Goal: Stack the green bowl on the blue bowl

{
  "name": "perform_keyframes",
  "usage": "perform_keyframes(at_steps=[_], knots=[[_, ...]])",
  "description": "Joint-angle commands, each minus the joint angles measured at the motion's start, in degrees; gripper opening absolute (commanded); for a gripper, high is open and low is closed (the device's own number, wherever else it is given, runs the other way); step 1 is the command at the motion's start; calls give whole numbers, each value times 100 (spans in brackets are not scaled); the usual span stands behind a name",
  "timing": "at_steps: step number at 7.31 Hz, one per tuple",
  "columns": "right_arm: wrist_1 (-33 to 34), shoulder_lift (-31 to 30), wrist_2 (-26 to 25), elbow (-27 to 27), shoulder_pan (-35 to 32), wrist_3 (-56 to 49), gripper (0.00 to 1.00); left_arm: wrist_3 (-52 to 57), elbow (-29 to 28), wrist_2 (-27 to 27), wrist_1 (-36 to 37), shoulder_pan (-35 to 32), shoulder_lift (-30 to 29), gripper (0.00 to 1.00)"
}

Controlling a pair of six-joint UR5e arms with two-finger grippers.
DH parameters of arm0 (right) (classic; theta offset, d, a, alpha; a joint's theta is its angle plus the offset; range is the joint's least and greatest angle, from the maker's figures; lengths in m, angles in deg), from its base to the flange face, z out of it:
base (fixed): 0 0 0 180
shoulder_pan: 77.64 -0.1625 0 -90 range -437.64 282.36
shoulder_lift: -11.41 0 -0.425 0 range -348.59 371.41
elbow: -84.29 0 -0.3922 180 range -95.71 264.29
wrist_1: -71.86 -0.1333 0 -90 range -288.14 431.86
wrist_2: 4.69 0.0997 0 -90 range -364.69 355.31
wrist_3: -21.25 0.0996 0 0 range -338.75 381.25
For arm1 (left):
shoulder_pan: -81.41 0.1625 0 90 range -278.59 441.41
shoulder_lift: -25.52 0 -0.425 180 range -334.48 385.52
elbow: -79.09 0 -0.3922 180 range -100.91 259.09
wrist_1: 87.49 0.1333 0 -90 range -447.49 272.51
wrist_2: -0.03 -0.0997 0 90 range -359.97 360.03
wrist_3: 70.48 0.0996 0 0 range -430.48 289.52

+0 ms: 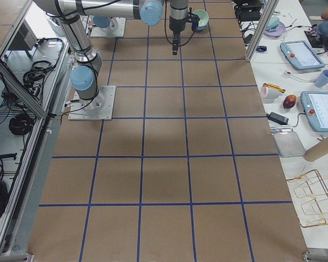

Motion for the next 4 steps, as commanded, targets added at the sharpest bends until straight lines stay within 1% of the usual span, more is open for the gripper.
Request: perform_keyframes(at_steps=[1, 2, 3, 4], knots=[[0, 0, 0, 0, 0, 0, 100, -203, 23, 39, -437, -147, 435, 100], [0, 0, 9, 0, 0, 0, 100, -203, 32, 39, -655, -156, 567, 100], [0, 0, 0, 0, 0, 0, 100, -203, 49, 30, -718, -156, 612, 100], [0, 0, 0, 0, 0, 0, 100, -203, 58, 4, -701, -156, 534, 100]])
